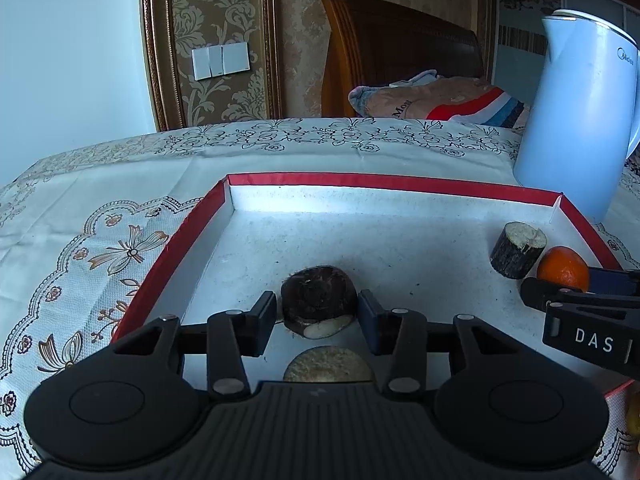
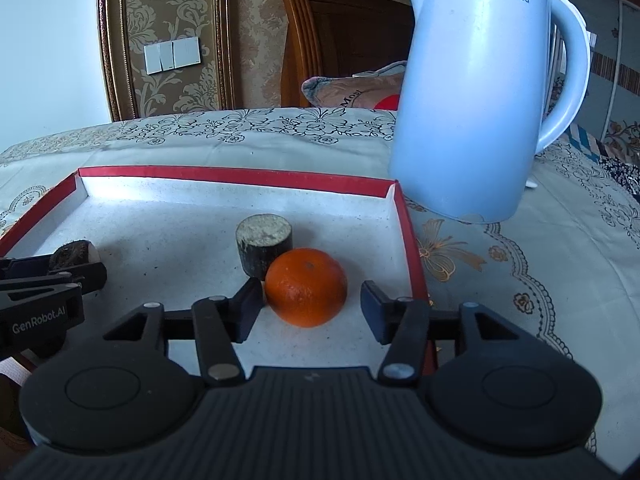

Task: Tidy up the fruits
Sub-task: 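Lower the dark slice into the tray and open left tool while right tool releases the orange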

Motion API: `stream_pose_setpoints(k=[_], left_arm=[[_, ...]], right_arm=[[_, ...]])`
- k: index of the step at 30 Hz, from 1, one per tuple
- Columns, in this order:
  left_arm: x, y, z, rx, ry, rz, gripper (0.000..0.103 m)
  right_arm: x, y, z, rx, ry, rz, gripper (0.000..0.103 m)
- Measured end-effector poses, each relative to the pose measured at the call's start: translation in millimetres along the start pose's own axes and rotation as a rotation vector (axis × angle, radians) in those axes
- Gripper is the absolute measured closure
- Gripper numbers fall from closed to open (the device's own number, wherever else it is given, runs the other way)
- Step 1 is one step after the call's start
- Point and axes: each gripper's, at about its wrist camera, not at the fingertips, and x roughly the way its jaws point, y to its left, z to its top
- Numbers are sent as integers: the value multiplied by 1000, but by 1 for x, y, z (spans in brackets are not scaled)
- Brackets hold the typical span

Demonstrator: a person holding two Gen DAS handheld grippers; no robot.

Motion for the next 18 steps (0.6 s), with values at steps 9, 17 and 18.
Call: stream_pose_setpoints(k=[9, 17, 18], left_arm=[[-9, -2, -4, 19, -36, 11, 56], [-24, 1, -12, 20, -83, 8, 56], [-26, 2, -13, 18, -89, 8, 53]], right_arm=[[-10, 5, -5, -23, -35, -9, 21], [-23, -2, -10, 17, -50, 15, 14], [-26, -3, -12, 23, -53, 22, 14]])
